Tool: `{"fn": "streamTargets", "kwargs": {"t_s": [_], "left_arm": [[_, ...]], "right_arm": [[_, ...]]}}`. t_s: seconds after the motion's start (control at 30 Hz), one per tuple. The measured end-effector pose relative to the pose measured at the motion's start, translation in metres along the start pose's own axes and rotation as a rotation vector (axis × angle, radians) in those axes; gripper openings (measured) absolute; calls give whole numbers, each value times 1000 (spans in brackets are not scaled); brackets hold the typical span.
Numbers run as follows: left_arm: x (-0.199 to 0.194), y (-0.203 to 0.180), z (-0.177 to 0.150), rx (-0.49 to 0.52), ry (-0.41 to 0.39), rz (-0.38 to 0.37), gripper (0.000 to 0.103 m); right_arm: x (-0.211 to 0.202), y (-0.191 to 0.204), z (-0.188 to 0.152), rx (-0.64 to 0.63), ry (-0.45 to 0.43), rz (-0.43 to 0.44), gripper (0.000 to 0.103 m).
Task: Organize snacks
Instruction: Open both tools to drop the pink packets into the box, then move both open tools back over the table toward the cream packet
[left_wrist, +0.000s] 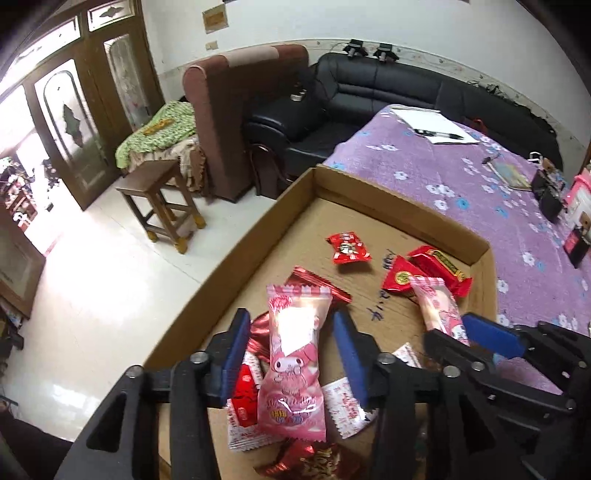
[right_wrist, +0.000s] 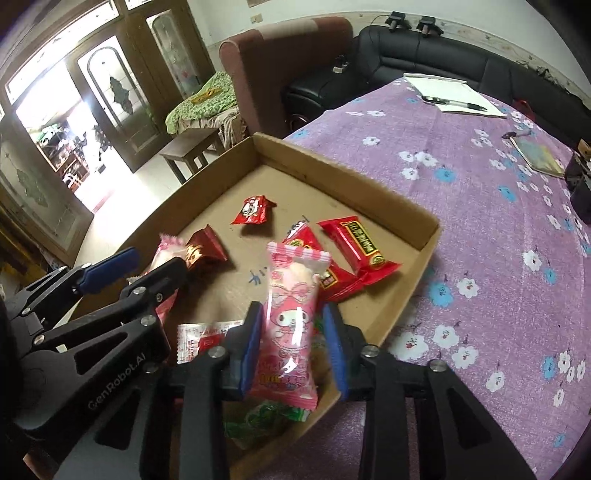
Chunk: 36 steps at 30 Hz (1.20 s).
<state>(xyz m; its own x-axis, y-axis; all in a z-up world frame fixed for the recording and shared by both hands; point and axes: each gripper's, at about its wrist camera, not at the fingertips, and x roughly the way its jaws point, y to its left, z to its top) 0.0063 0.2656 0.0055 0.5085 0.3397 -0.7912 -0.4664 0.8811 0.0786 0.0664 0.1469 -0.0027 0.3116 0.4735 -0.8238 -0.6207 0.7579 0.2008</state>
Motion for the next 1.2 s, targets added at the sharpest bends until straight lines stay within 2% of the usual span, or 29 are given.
{"fn": "streamTargets", "kwargs": {"t_s": [0.2, 0.4, 0.67, 0.83, 1.2], "left_arm": [[-9, -3, -3, 4, -34, 40, 57], [-25, -10, -8, -1, -72, 34, 58], [-44, -39, -19, 28, -94, 1, 58], [-59, -69, -27, 67, -114, -24, 58], [-84, -168, -59, 209, -122, -105, 58]], "right_arm": [[-11, -5, -5, 19, -21, 22, 40], [-28, -12, -17, 33, -40, 33, 41], [-56, -36, -41, 85, -76, 40, 45], [-78, -61, -61, 132, -106, 40, 46], [-125, -138, -127, 269, -148, -45, 46]]}}
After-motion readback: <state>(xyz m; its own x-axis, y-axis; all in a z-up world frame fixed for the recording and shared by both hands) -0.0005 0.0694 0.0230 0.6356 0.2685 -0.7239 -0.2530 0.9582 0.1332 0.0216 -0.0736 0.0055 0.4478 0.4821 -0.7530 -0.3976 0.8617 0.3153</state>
